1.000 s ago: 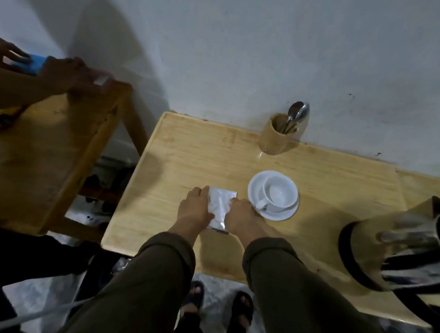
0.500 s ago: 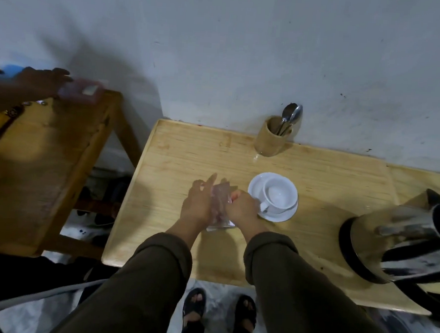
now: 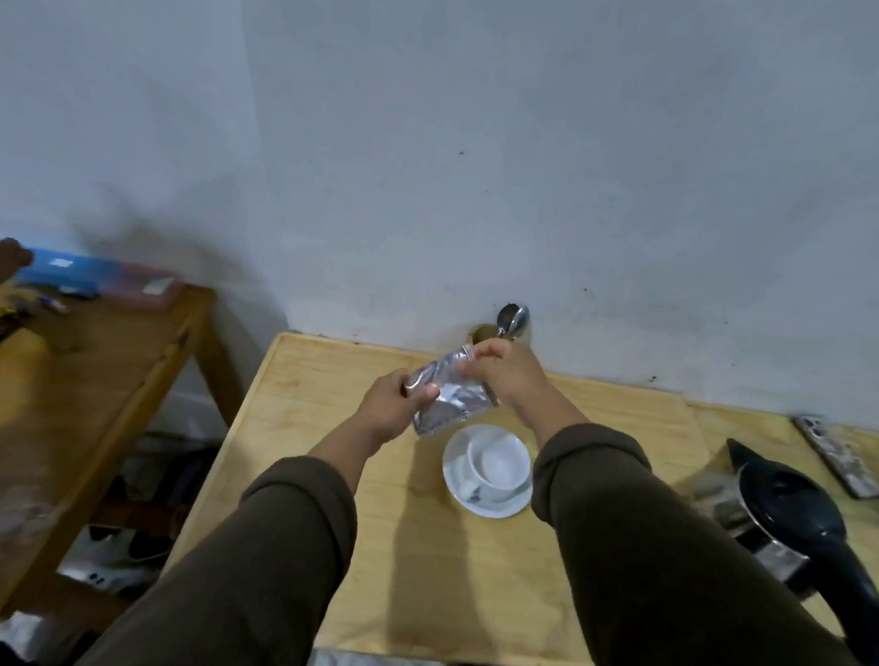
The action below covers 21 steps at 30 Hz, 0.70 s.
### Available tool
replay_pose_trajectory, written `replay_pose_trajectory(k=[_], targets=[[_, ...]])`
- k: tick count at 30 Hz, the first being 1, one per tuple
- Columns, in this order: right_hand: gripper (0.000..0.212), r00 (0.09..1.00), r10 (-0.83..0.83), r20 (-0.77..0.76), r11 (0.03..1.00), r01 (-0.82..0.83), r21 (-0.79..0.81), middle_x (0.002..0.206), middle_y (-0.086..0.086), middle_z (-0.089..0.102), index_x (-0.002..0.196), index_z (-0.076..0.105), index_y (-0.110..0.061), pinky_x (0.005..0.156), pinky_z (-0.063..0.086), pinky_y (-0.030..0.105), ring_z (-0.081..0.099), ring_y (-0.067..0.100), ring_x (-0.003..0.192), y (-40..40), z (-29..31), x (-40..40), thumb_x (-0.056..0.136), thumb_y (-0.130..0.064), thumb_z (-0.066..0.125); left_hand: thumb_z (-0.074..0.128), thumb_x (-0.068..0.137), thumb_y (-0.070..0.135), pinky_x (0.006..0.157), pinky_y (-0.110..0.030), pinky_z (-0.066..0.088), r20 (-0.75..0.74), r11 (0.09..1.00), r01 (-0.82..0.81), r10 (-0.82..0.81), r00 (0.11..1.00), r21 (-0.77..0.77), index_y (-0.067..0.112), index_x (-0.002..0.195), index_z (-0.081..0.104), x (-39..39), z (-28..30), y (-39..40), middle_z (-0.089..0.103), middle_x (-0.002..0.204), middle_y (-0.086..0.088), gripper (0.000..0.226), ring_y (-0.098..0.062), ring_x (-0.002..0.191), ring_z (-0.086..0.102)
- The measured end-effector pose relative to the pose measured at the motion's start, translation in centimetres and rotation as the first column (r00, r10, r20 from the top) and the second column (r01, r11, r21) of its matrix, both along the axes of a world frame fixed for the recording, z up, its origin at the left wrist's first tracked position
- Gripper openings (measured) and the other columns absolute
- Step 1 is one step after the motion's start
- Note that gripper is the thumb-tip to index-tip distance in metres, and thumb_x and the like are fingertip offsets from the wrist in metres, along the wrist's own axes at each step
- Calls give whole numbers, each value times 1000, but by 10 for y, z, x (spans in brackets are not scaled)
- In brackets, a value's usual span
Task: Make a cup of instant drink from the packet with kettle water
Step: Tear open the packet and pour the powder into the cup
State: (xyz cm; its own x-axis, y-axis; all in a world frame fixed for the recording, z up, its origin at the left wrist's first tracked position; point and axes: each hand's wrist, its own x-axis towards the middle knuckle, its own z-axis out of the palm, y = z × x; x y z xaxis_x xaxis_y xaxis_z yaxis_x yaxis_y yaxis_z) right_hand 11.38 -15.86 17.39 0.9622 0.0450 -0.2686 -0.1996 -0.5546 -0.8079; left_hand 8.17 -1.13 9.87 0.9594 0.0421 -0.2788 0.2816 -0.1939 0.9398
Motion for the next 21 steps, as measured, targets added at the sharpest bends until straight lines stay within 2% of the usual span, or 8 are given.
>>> replay_pose_trajectory(k=[2, 4, 6, 8, 11, 14, 17, 21], targets=[[9, 1000, -5, 31, 1000, 4, 23, 69, -1, 57, 90, 68, -11, 72, 46, 31, 53, 17, 69, -12, 2, 6, 81, -14, 69, 65, 87, 22, 79, -36, 50, -45, 999, -12, 11, 999, -32, 11, 102, 59, 4, 4, -6, 64, 100, -11, 20, -26, 94, 60], [5, 999, 27, 42, 999, -28, 21, 65, -4, 54, 87, 66, -10, 68, 45, 23, 51, 11, 63, -22, 5, 11, 83, -12, 68, 69, 83, 22, 93, -43, 51, -69, 1000, -1, 0, 998, -21, 9, 118, 54, 8, 6, -14, 63, 115, -14, 40, -30, 106, 61], [2, 992, 106, 73, 993, -102, -55, 65, -7, 52, 87, 65, -11, 61, 39, 16, 46, 4, 58, -32, 10, 17, 86, -12, 65, 74, 78, 21, 97, -37, 48, -43, 999, -25, 23, 999, -35, 15, 135, 42, 10, 14, -23, 53, 125, -7, 65, -24, 115, 54], [6, 975, 189, 116, 972, -169, -161, 70, -6, 53, 90, 66, -11, 57, 35, 12, 48, 7, 64, -42, 17, 23, 86, -15, 64, 76, 77, 21, 100, -32, 41, 55, 997, -70, 71, 996, -13, 22, 143, 35, 14, 24, -34, 43, 127, 2, 78, -13, 121, 41], [6, 955, 249, 158, 948, -207, -242, 71, -6, 54, 78, 64, -18, 59, 34, 19, 50, 13, 79, -56, 21, 37, 84, -17, 65, 68, 84, 26, 102, -28, 41, 198, 991, -120, 107, 974, 53, 18, 127, 59, 27, 38, -50, 56, 127, 3, 45, -11, 122, 49], [32, 946, 276, 169, 949, -240, -206, 61, -12, 50, 57, 52, -28, 72, 35, 20, 50, 16, 75, -66, 21, 48, 81, -15, 68, 63, 88, 20, 87, -27, 48, 220, 985, -155, 134, 966, 81, 14, 96, 71, 39, 46, -68, 68, 96, -2, 13, -15, 94, 61], [31, 948, 269, 168, 958, -244, -152, 59, -10, 52, 57, 54, -27, 70, 39, 23, 51, 16, 68, -71, 18, 56, 80, -9, 66, 60, 89, 19, 79, -24, 43, 228, 962, -205, 162, 960, 181, 8, 93, 71, 46, 46, -80, 66, 88, -3, 15, -15, 85, 58], [32, 938, 290, 188, 955, -270, -125, 57, -10, 53, 60, 57, -28, 57, 42, 18, 50, 9, 56, -72, 13, 61, 79, -3, 62, 59, 90, 19, 85, -30, 48, 204, 955, -208, 164, 965, 213, 7, 96, 71, 48, 42, -83, 71, 97, -8, 18, -15, 88, 59]])
